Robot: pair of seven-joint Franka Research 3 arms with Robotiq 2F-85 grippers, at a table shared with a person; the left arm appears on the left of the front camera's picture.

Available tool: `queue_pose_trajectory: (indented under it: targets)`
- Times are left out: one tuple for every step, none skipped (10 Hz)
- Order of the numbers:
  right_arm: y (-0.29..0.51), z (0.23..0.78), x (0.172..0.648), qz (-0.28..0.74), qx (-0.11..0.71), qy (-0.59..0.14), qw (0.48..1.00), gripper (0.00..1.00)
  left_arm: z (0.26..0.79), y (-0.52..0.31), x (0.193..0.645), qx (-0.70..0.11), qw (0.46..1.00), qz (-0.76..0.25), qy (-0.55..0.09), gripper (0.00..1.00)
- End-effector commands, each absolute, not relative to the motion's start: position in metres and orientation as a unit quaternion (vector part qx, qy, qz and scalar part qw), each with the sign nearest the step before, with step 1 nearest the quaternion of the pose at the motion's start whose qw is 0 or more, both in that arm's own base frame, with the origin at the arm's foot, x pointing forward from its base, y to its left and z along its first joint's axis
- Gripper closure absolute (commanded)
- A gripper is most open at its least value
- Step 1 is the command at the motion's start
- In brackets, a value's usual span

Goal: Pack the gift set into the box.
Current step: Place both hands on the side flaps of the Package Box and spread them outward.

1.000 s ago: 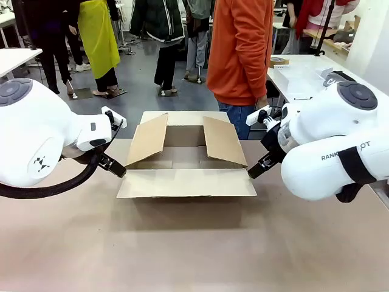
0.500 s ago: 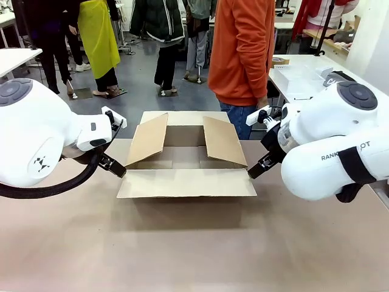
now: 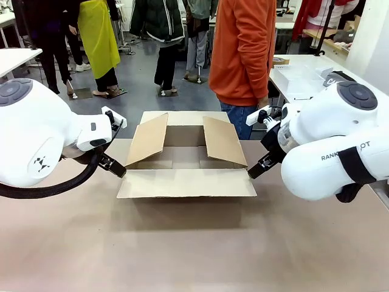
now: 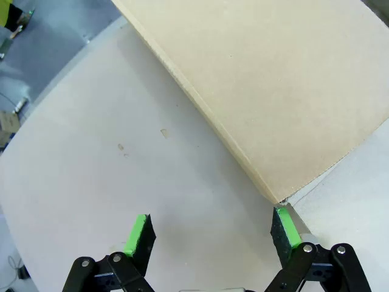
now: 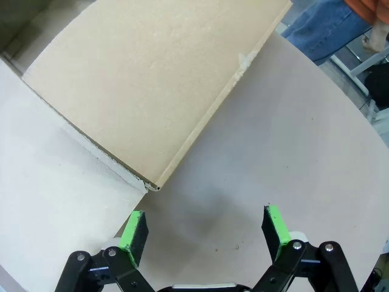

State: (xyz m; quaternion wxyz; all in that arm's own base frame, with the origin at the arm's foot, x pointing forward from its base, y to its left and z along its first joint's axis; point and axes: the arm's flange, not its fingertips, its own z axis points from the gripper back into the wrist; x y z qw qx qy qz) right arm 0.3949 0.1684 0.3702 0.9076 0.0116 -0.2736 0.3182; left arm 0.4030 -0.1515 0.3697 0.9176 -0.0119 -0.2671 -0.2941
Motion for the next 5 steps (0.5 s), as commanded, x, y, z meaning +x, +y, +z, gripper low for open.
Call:
queue_pose_trajectory:
  targets:
    - [0.168,0.370,0.395,0.318,0.012,-0.274,0.908,0.00,0.370,-0.151,0.403,-0.012,0.917,-0.294,-0.268,0.00]
    - [0.168,0.370,0.395,0.318,0.012,-0.274,0.908,0.00,0.370,-0.152,0.403,-0.012,0.918,-0.294,-0.267,0.00]
    - [0.157,0.386,0.388,0.311,0.001,-0.244,0.918,0.00,0.384,-0.143,0.393,-0.032,0.916,-0.313,-0.251,0.00]
    - [0.141,0.405,0.380,0.315,0.023,-0.206,0.926,0.00,0.404,-0.131,0.383,-0.067,0.921,-0.319,-0.213,0.00]
    - [0.126,0.425,0.372,0.303,0.045,-0.200,0.931,0.00,0.425,-0.116,0.372,-0.108,0.926,-0.302,-0.200,0.00]
